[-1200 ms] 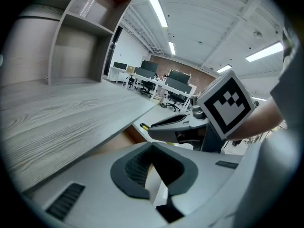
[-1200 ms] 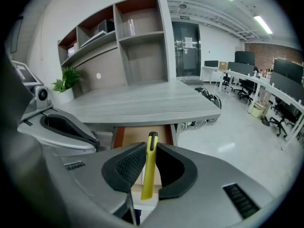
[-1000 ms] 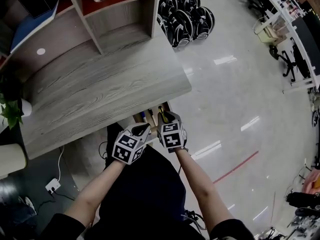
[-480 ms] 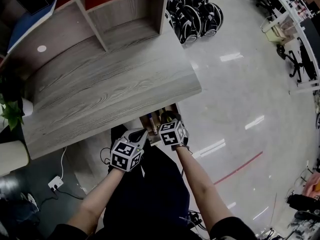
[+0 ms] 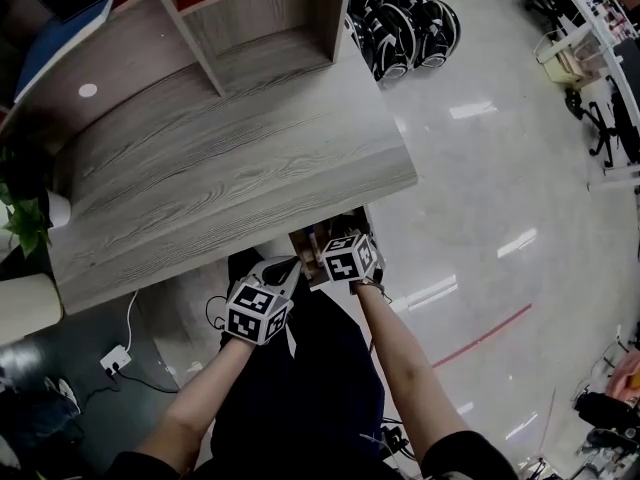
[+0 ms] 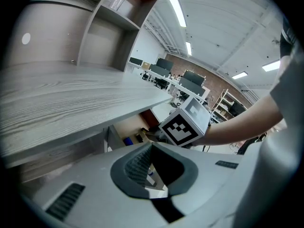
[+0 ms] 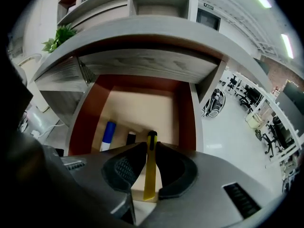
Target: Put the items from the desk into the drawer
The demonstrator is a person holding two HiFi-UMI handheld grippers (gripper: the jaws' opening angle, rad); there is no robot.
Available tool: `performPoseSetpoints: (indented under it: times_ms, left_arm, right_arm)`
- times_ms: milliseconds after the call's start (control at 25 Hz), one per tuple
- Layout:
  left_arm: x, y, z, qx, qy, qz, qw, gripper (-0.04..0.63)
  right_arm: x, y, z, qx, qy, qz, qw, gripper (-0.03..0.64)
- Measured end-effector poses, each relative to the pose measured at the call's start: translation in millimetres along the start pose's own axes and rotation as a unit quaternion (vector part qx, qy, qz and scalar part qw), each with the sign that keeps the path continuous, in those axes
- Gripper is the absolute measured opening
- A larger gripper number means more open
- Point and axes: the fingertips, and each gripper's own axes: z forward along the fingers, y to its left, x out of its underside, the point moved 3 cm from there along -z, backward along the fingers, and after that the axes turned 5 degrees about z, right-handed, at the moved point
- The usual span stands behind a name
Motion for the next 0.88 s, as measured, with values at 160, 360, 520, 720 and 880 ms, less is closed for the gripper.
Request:
performPoseSetpoints:
  times_ms: [160, 360, 520, 720, 880]
  left_arm:
    - [2.4, 1.4, 1.6, 0.000, 0.004, -0.001, 1.0000, 0.009]
    - [2.1, 2.5, 3.8, -0.003, 0.005, -0.004, 1.0000, 0.009]
    - [2.8, 6.1, 3.2, -0.004, 0.010, -0.005, 0.9999, 0.009]
    - [3.8, 4.5, 4.9, -0.001, 0.013, -0.005, 0.9999, 0.009]
    - [1.5, 2.5, 5.1, 0.001, 0.012, -0.004, 0.9999, 0.009]
  right_arm:
    - [4.4, -1.6, 6.9, 0.004, 0.012, 0.007, 1.000, 0.054]
    - [10.9, -7.5, 13.9, 0.006, 0.023, 0.023, 0.999, 0.054]
    - [9.8, -6.0, 16.6, 0.007, 0.024, 0.026, 0.999, 0.055]
    - [11.4, -5.4, 18.6, 0.008, 0.030, 0.022, 0.999, 0.054]
    - [10.7, -5.3, 16.1, 0.005, 0.030, 0.023, 0.999, 0.058]
